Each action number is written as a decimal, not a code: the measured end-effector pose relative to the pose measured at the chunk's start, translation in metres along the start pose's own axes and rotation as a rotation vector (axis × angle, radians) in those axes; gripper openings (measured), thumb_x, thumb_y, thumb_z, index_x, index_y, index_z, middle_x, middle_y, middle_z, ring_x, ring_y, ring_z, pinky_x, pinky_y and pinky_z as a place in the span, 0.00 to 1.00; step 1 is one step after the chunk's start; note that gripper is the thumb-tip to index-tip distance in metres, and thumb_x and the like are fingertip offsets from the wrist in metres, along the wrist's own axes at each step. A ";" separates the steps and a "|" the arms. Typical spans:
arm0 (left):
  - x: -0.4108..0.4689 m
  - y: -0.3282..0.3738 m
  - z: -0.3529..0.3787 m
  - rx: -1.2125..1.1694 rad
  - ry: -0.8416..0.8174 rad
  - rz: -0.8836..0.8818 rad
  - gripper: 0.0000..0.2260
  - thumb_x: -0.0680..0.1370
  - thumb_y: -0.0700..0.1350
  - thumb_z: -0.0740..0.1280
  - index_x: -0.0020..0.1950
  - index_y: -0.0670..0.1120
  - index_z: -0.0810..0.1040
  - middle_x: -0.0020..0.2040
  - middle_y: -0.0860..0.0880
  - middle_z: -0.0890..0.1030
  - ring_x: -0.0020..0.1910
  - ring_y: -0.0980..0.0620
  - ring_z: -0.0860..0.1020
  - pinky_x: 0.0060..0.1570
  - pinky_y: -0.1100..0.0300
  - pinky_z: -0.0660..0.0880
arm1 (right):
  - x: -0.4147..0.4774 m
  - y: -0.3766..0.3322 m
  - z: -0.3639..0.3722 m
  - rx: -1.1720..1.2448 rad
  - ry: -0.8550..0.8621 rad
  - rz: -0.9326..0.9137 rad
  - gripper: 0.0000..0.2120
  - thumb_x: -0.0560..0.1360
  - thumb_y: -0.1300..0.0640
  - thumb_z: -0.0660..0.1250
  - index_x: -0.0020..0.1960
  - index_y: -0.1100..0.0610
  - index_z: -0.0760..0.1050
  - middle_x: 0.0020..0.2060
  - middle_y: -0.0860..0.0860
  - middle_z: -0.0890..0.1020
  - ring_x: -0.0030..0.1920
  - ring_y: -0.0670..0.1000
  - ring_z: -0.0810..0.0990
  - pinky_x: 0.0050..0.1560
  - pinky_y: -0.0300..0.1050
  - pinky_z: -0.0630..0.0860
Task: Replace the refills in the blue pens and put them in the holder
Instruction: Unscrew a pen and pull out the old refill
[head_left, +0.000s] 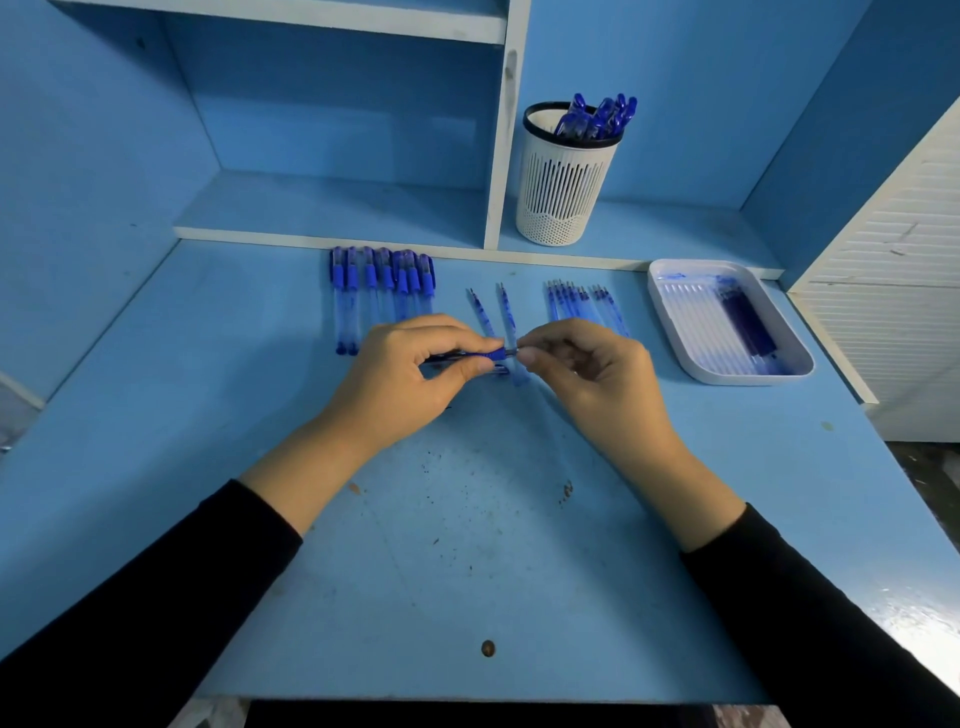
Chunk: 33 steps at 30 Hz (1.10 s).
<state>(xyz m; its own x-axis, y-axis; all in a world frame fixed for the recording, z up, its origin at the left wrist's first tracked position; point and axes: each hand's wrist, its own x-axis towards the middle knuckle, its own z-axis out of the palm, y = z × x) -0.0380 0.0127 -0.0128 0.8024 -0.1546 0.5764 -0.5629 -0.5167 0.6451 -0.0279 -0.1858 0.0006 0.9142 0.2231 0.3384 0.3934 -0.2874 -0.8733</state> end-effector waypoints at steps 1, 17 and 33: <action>0.000 0.000 0.000 0.004 -0.003 0.005 0.07 0.74 0.39 0.74 0.52 0.43 0.85 0.46 0.53 0.84 0.45 0.59 0.82 0.50 0.62 0.78 | 0.000 0.000 0.001 -0.050 0.002 -0.017 0.02 0.75 0.59 0.71 0.45 0.58 0.81 0.33 0.42 0.80 0.35 0.45 0.77 0.40 0.32 0.71; 0.004 0.004 -0.007 -0.042 -0.033 -0.030 0.08 0.73 0.39 0.75 0.51 0.44 0.85 0.45 0.50 0.83 0.44 0.56 0.81 0.48 0.59 0.79 | 0.003 0.000 -0.008 0.000 -0.102 -0.094 0.08 0.73 0.61 0.73 0.52 0.58 0.79 0.42 0.49 0.83 0.43 0.48 0.82 0.50 0.39 0.77; 0.004 0.001 -0.009 -0.022 -0.043 0.000 0.07 0.72 0.38 0.75 0.49 0.41 0.85 0.43 0.52 0.83 0.42 0.60 0.81 0.46 0.69 0.74 | -0.001 0.000 -0.002 0.035 -0.074 -0.023 0.09 0.70 0.50 0.74 0.48 0.52 0.81 0.39 0.44 0.85 0.43 0.45 0.83 0.48 0.41 0.76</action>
<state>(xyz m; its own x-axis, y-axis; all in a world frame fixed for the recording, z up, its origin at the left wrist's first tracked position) -0.0368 0.0190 -0.0052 0.8098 -0.1914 0.5546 -0.5671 -0.4979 0.6561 -0.0282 -0.1878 0.0006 0.8947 0.2976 0.3332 0.4096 -0.2488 -0.8777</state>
